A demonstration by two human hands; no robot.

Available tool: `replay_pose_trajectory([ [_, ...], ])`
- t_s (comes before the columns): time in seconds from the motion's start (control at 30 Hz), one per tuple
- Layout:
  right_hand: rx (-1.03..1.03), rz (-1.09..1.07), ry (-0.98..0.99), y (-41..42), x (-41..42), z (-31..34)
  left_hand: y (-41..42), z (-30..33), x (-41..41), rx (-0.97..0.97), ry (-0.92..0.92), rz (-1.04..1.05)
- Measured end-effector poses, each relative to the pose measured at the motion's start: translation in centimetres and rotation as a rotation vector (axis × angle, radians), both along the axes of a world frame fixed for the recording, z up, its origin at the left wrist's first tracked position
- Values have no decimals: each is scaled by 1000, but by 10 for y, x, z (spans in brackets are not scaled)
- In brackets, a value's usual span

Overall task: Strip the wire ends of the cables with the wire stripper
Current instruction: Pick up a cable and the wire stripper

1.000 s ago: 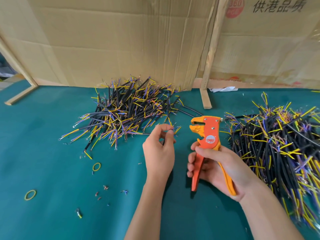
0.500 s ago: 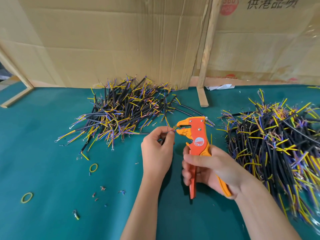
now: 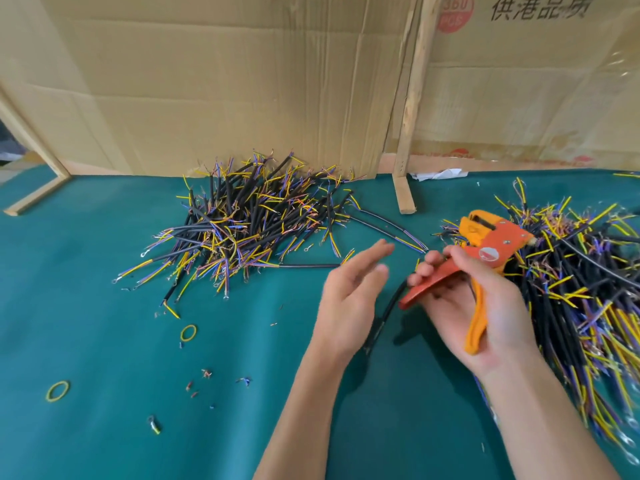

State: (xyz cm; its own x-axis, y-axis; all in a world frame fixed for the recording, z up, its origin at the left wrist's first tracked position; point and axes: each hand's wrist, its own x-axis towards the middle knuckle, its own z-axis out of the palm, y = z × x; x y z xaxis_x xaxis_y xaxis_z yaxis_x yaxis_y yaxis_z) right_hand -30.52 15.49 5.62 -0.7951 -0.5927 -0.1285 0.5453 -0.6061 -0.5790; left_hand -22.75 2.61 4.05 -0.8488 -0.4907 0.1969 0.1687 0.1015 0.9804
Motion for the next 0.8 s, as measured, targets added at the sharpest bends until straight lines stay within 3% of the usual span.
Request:
replay_pose_trajectory([
  [0.1, -87, 147, 41, -1, 4, 1, -23, -12, 5, -461, -80, 473],
  [0.23, -65, 411, 48, -24, 27, -3, -41, -23, 9, -795, -504, 432],
  [0.4, 180, 118, -35, -29, 20, -12, -40, -21, 8, -733, -456, 568],
  [0.57, 317, -128, 10, -9, -6, -12, -31, -21, 6, -800, -405, 504],
  [0.8, 150, 132, 137, -9, 5, -7, -19, -16, 1, -667, -183, 505],
])
